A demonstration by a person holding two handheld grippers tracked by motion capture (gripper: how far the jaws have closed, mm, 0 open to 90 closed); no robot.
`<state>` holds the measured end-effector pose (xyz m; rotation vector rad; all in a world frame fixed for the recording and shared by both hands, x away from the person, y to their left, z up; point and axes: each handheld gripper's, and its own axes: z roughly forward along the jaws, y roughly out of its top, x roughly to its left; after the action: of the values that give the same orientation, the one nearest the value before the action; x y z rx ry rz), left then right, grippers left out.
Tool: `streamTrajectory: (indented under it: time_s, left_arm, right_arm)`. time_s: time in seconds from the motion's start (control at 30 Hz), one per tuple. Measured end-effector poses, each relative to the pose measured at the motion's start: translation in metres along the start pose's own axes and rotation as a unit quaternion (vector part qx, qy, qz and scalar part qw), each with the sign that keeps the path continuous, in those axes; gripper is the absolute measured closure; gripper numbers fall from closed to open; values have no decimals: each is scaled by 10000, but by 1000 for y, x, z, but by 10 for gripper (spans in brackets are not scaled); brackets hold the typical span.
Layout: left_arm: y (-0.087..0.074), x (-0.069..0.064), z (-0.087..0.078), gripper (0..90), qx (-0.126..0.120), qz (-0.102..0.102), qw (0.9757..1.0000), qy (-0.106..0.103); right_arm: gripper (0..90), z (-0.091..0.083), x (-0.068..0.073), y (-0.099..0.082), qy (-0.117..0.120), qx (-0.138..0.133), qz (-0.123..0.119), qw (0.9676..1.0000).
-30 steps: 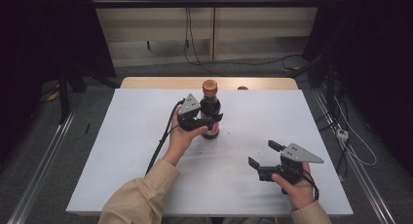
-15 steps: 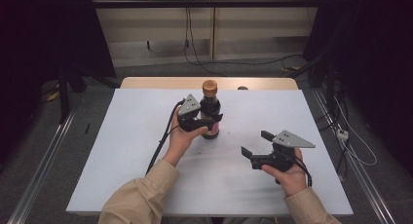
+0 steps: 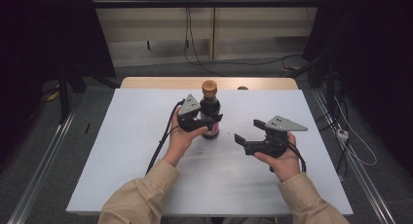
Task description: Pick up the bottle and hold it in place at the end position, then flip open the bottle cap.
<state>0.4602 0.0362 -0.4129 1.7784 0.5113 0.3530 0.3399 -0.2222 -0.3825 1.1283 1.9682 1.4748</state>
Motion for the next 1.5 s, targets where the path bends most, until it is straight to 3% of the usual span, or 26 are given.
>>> streamTrajectory:
  time_s: [0.47,0.77,1.13,1.23,1.3,1.4,1.5]
  left_arm:
    - [0,0,0,300,24,-7,10000,1]
    - [0,0,0,299,10,-35,10000,7]
    - [1,-2,-3,293,89,-25,9999,39]
    - [-2,-2,-2,284,134,-122,9998,73]
    - [-6,-1,-1,275,339,-103,9993,105]
    - [-11,0,-2,272,262,-202,9994,85]
    - [-10,-1,-2,277,288,-137,9994,127]
  right_arm:
    - [121,20,1,26,49,126,-192,9997]
    - [146,24,2,40,52,144,-259,9995]
    - [322,27,-3,54,38,156,-343,9993]
    - [372,27,-5,59,27,126,-328,9994]
    - [413,27,-5,62,58,109,-328,9994]
    - [508,29,-3,67,256,138,-362,9989]
    - [579,32,1,72,294,128,-456,9984]
